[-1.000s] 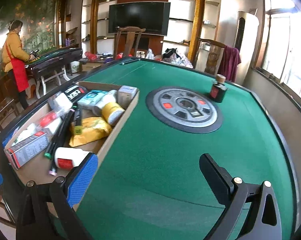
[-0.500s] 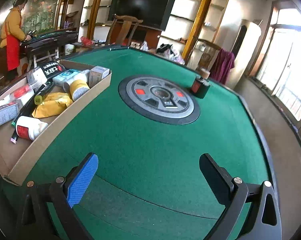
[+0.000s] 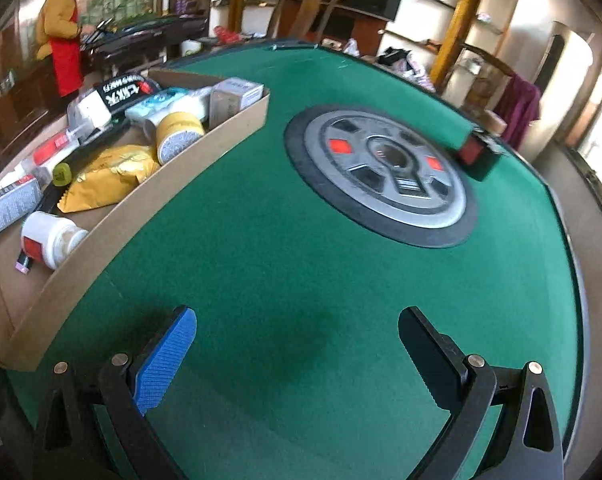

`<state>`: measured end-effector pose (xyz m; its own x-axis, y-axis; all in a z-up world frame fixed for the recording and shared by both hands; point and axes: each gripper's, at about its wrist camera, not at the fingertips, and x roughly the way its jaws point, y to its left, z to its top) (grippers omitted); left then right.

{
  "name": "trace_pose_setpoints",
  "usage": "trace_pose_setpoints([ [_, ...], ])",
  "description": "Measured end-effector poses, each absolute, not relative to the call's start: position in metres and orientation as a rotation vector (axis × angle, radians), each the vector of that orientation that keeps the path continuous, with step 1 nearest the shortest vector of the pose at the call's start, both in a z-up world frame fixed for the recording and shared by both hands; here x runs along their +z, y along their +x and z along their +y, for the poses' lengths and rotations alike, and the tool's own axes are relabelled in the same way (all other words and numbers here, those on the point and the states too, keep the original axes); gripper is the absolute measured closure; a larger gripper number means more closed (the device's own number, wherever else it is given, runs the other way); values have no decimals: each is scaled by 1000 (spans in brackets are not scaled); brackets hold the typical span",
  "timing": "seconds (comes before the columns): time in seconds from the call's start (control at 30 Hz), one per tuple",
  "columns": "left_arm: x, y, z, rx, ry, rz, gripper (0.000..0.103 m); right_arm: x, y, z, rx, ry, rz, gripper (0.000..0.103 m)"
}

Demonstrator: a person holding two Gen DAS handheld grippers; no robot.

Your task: Organize objects

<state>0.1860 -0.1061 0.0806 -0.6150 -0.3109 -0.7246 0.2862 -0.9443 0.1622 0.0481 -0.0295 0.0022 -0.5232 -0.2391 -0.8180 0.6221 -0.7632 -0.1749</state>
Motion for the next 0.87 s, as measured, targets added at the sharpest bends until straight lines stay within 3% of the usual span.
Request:
trace_pose_setpoints([
  [0.23, 79, 171, -107, -2508, 1165, -37, 0, -3, 46, -45, -2209, 1104, 603, 0],
  [0.43, 77, 159, -125, -2442, 1151, -5, 0, -8, 35, -29, -2171, 1168, 434, 0],
  [0.87, 79, 156, -164, -2339, 1113, 70, 0, -6, 35, -27, -2195, 1179, 430, 0],
])
